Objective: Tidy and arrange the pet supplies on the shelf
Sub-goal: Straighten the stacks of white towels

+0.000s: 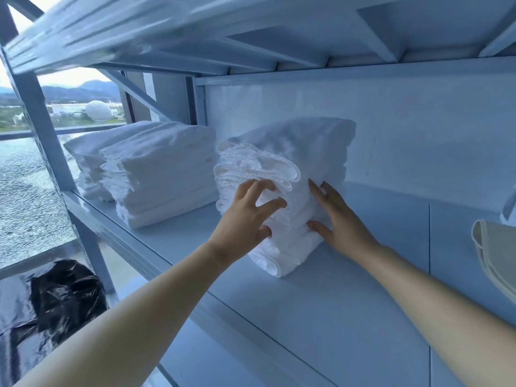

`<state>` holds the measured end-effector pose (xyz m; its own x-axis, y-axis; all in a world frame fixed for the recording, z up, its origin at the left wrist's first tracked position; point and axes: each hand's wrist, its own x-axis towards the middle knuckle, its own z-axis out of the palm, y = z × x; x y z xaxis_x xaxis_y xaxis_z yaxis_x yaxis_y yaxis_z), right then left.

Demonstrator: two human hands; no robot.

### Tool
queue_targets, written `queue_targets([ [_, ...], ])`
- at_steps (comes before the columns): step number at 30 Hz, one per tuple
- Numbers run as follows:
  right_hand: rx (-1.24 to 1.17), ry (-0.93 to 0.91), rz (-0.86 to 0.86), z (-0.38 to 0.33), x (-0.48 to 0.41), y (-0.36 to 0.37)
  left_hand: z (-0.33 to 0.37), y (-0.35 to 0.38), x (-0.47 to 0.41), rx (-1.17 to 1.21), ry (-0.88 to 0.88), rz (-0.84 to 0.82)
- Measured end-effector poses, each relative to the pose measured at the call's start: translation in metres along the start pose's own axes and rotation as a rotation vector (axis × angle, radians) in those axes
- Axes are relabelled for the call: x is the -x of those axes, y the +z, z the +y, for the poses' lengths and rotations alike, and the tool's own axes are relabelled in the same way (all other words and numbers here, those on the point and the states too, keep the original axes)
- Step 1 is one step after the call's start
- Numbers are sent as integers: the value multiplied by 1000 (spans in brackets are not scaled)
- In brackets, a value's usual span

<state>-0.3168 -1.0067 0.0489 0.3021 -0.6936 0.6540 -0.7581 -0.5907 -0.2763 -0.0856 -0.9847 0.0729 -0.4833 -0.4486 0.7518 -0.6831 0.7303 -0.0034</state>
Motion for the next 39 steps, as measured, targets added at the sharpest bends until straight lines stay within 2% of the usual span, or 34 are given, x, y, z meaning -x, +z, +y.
queue_targets([
  [10,-46,-22,-43,-54,-13,37,-39,-49,41,-20,23,3],
  [16,-84,-56,-72,-88,-35,64,-65,-85,65,-194,-35,-30],
  [20,-57,-58,-63,-87,-43,63,-73,-97,71,-277,-58,9],
  [24,-18,-31,20,-78,-47,51,-63,-94,58,-262,-92,128],
  [27,22,-59,75,-73,-55,45,-53,-79,41,-216,-174,145],
  [33,-59,-88,-46,-60,-61,51,-52,-44,40,-219,-216,34],
  [39,-103,-151,-46,-51,-66,60,-62,-37,39,-255,-176,90],
])
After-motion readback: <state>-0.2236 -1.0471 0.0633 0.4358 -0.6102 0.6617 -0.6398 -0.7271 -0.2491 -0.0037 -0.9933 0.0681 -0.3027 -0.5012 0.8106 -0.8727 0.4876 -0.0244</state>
